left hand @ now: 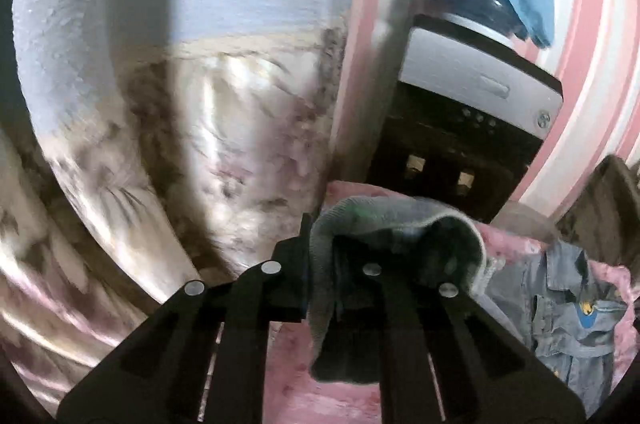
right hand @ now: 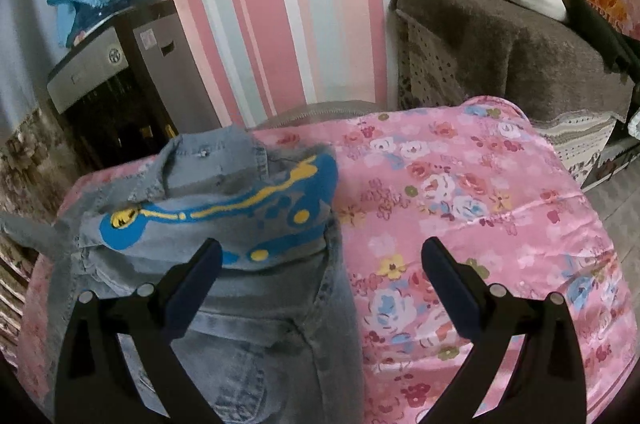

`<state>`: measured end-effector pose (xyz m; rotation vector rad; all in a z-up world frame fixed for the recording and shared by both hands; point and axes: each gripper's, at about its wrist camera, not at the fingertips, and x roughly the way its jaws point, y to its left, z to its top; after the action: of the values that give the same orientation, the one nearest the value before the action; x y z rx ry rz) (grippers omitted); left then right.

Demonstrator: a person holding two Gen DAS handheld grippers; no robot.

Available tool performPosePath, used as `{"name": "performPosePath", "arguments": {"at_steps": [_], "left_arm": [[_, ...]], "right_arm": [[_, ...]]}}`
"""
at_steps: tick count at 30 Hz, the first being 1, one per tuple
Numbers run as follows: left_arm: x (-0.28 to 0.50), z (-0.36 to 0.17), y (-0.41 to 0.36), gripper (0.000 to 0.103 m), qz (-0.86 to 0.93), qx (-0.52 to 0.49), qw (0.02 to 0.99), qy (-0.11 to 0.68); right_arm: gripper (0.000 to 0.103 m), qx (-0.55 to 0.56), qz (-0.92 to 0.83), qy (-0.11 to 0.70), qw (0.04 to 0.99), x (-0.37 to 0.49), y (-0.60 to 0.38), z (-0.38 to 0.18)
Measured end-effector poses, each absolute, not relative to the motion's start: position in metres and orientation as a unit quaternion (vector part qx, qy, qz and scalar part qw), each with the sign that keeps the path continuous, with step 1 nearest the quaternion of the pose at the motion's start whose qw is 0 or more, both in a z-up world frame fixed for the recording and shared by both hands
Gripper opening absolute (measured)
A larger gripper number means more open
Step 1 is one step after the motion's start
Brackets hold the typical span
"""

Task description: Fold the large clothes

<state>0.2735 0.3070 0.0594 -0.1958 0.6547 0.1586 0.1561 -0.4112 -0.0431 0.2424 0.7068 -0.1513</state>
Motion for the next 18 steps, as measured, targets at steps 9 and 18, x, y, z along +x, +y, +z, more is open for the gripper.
{"name": "performPosePath", "arguments": {"at_steps": [9,18], "left_arm": [[0.223,-0.009,0.317,0.014,0.016,-0.046,0.931,0.362],[0.162,-0.048,0.379,0.071,0.067,-0.029,0.915,0.396]], "right_arm": [[0.100,0.121,-0.080,0.364,0.920,0.159,-0.418,-0.059],[0.100,0.124,-0.078,0.368,0.918,0.158,-0.420,-0.061]]}}
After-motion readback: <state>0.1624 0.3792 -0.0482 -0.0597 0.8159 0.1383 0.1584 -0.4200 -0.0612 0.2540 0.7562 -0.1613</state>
